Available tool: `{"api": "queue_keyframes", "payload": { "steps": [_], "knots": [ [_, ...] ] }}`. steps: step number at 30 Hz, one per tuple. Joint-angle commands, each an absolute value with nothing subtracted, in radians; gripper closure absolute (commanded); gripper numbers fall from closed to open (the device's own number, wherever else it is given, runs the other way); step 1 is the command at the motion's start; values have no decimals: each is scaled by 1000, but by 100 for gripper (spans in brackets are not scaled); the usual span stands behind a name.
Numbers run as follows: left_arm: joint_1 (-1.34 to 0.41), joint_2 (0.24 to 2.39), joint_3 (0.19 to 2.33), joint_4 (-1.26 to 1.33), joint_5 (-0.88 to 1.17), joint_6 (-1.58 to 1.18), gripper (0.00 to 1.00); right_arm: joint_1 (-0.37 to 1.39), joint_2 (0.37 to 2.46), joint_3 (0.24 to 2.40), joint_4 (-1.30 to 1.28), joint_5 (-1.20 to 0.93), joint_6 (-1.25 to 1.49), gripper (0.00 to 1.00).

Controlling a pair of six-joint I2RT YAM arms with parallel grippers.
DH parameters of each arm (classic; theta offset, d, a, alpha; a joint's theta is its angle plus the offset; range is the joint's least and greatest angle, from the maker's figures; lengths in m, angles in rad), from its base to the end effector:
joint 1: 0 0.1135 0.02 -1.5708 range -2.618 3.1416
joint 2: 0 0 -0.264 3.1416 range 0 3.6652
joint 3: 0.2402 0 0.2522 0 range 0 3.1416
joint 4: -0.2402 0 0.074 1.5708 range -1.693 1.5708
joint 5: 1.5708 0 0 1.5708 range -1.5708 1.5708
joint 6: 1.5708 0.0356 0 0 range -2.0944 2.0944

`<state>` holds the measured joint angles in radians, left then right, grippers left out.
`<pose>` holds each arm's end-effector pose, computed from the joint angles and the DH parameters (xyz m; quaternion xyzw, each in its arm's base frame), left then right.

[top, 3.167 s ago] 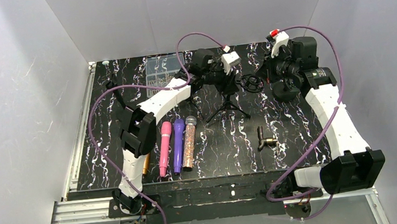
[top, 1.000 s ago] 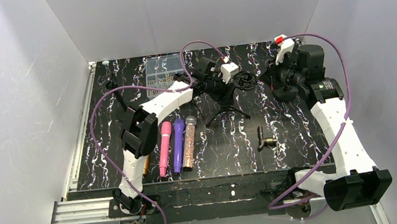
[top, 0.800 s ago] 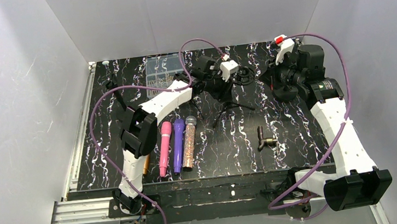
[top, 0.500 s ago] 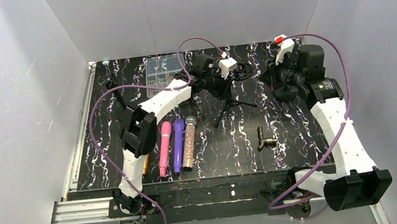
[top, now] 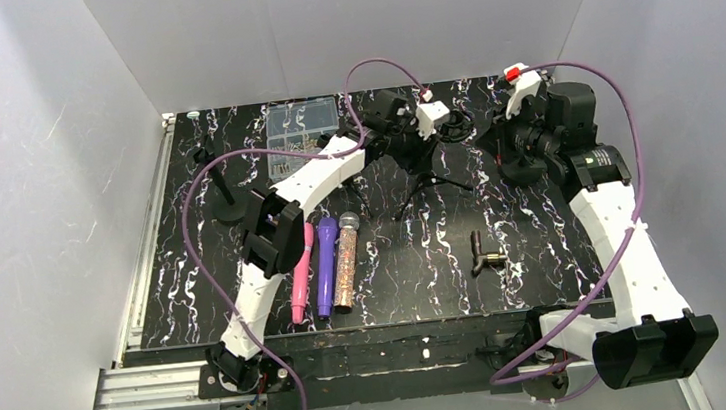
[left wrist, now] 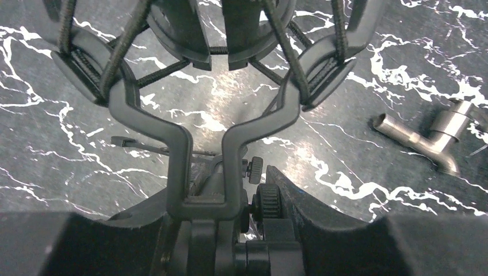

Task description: Remove the microphone from the stand

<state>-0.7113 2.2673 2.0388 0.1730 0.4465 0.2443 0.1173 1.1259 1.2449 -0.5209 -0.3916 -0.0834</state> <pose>0.4047 -0.3691 0.3131 0.4609 0.5591 -0.3115 0.6148 0.2376 0.0417 0.3986 -0.1888 0.8032 0.1714 0.5384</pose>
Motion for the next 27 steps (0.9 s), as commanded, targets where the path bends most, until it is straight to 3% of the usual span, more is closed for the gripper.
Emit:
{"api": "queue_keyframes", "payload": {
  "steps": [1,27],
  "knots": [
    [-718,2304,2195,81,429,333,100,109,1068,1231,-476,-361,-112,99],
    [-735,2435,2350,36,379,440,100,71,983,1201,-476,-307,-109,99]
  ]
}}
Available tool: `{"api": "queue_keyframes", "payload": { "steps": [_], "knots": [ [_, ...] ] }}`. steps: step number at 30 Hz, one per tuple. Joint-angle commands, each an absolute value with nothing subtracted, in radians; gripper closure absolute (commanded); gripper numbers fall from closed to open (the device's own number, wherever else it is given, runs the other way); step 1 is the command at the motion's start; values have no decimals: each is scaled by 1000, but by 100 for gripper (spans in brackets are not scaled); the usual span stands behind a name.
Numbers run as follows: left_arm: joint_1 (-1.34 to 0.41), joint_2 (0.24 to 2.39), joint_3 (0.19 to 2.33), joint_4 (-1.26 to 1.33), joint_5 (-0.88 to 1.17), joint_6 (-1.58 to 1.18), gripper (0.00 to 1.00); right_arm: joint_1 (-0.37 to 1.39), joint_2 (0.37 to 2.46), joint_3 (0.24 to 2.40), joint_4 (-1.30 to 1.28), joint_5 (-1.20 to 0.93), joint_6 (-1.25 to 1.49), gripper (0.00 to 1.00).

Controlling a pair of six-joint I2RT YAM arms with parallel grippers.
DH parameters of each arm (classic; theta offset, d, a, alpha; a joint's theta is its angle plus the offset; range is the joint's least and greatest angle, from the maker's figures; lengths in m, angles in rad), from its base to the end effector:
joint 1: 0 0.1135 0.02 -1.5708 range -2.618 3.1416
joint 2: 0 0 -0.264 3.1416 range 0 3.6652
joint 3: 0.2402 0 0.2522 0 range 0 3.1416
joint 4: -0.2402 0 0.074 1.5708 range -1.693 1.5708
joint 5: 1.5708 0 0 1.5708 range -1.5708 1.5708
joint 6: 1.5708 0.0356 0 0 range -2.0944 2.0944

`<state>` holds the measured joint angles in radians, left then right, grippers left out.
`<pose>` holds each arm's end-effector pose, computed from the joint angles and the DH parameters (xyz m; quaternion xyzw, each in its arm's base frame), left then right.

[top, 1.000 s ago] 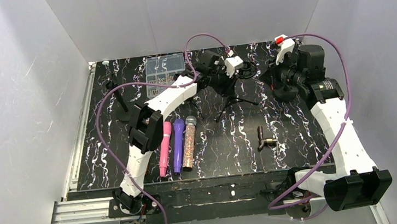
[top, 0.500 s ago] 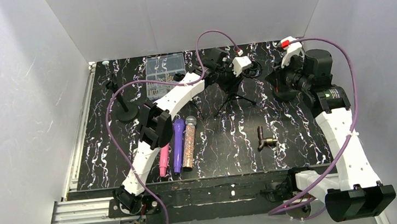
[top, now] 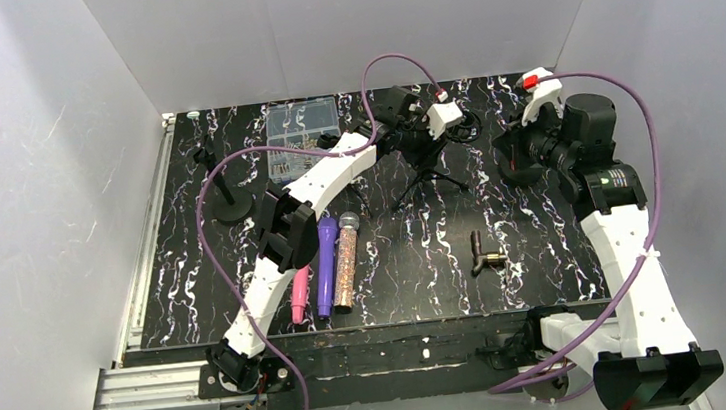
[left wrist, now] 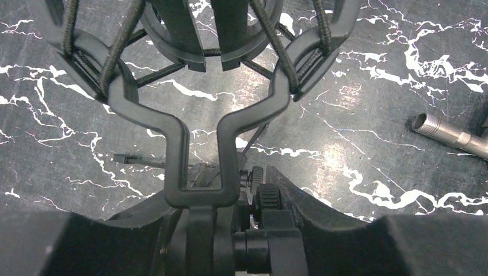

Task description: Remove the microphone from the stand

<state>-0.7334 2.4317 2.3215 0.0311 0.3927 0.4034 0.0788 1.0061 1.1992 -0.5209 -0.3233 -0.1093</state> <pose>0.4194 -0.3963 0.3098 0.4994 0.5359 -0.2507 0.6330 0.2081 0.0278 0.4077 -0.1686 0.7901 0.1221 0.5766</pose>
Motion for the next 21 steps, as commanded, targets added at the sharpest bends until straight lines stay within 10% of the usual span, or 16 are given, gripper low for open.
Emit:
{"api": "queue_keyframes", "payload": {
  "steps": [1,10,21],
  "knots": [
    [-734,2437,2350,42,376,441,100,68,983,1202,-476,-307,-109,99],
    [-734,2464,2369,58,370,440,100,66,984,1201,-488,-257,-101,89],
    [-735,2472,2359,61,374,446,100,66,949,1158,-487,-199,-120,21]
  ]
}}
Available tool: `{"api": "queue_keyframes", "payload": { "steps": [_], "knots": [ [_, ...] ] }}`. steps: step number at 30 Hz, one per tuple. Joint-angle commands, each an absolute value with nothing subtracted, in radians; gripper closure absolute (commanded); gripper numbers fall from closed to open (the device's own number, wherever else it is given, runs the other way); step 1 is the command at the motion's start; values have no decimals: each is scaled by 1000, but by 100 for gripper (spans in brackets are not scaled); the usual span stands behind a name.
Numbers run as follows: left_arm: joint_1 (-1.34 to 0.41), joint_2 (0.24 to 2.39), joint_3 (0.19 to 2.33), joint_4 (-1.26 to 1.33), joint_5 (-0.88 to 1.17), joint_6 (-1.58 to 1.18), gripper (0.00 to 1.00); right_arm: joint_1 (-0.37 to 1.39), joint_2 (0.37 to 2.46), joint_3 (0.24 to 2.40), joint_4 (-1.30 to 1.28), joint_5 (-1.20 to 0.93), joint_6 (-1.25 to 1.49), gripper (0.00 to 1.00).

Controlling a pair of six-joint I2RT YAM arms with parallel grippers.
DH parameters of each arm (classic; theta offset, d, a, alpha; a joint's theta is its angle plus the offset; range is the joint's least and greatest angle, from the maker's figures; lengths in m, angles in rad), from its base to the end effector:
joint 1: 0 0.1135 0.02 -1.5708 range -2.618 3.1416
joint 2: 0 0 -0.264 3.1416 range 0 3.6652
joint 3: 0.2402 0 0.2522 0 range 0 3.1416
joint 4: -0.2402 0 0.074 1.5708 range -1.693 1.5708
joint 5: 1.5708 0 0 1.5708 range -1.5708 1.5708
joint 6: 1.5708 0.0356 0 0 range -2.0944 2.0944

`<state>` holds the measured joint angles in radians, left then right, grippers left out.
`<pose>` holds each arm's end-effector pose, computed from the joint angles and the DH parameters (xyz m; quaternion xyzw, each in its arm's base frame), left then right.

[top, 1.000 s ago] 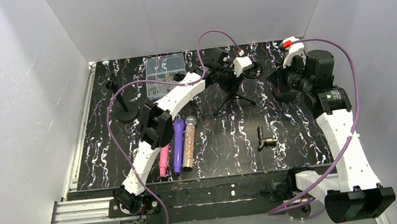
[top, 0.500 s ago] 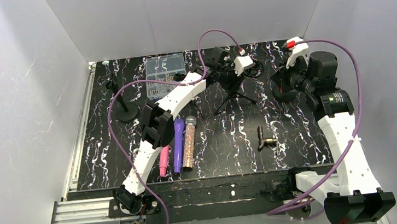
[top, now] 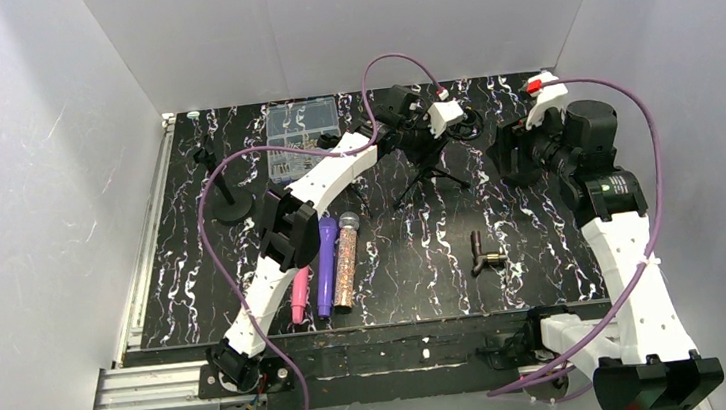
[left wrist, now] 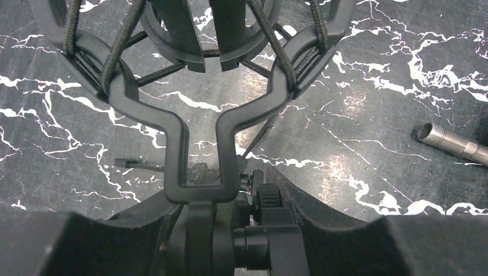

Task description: Remove the microphone from the stand

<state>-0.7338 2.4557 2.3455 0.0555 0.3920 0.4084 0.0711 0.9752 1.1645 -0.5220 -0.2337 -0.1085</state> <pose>0.4224 -0.3993 0.3076 0.4977 0.5269 -0.2488 0.6425 0.2028 0.0227 0.4016 -0.1399 0.7996 0.0842 0.5780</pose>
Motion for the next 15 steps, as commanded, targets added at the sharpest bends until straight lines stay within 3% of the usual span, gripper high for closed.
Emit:
{"api": "queue_keyframes", "payload": {
  "steps": [1,15],
  "knots": [
    [-735,2472,2358,61,373,445,100,66,945,1152,-488,-196,-120,20],
    [-734,2483,2356,50,360,467,100,60,902,1102,-480,-179,-130,13]
  ]
}}
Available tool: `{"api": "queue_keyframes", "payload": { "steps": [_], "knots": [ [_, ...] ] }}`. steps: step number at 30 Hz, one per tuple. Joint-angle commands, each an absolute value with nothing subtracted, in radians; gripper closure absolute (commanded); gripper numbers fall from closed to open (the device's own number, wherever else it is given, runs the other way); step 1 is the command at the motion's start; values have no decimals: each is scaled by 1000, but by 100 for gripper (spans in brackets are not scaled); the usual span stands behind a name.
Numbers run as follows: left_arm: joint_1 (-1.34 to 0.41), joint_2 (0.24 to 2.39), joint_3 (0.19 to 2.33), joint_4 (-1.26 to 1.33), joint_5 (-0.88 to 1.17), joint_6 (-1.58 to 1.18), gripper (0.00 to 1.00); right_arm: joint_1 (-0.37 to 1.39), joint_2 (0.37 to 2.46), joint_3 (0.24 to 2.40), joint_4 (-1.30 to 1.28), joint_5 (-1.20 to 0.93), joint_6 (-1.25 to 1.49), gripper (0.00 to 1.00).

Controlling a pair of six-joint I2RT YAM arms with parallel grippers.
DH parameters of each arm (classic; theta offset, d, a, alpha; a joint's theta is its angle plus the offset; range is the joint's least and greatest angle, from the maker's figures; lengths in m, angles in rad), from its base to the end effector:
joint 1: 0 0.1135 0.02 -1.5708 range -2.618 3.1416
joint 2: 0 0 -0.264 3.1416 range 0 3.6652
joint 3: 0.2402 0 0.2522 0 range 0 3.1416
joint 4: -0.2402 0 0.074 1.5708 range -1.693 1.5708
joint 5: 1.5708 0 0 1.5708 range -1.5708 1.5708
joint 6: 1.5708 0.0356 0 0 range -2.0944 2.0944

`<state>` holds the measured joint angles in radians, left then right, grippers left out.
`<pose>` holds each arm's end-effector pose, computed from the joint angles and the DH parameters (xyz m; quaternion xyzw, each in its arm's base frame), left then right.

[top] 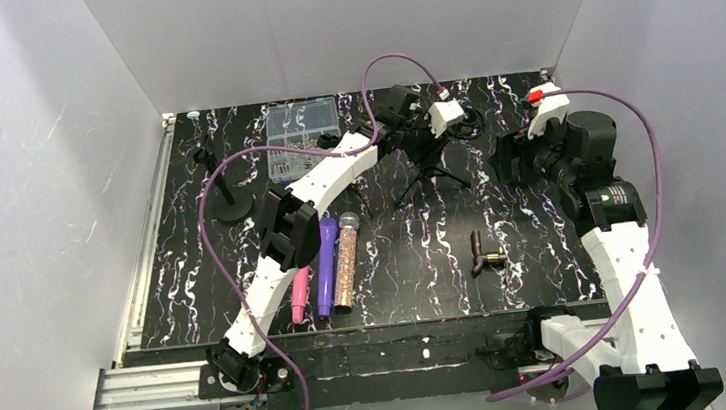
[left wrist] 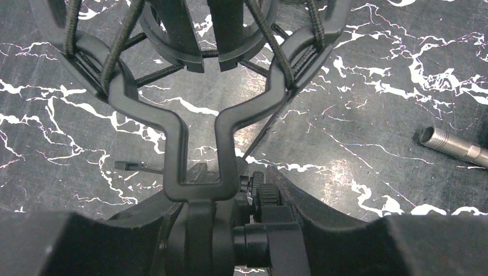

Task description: Remove the microphone from the stand

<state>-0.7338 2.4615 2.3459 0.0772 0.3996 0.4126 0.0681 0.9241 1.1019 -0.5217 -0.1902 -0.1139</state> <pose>0.4231 -0.4002 0.3068 0.4986 0.5187 -0.2499 0.6480 0.1931 0.0199 0.3898 -0.1284 0.8056 0.0645 0.5747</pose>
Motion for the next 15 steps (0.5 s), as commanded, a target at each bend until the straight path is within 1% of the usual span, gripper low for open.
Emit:
{"api": "queue_keyframes", "payload": {
  "steps": [1,9,15],
  "knots": [
    [-734,2485,2359,48,361,470,100,60,901,1102,-481,-179,-130,13],
    [-735,2505,2373,52,351,489,100,59,905,1101,-479,-182,-130,12],
    [-732,2516,2381,45,347,510,90,57,909,1103,-477,-184,-130,11]
  ]
}}
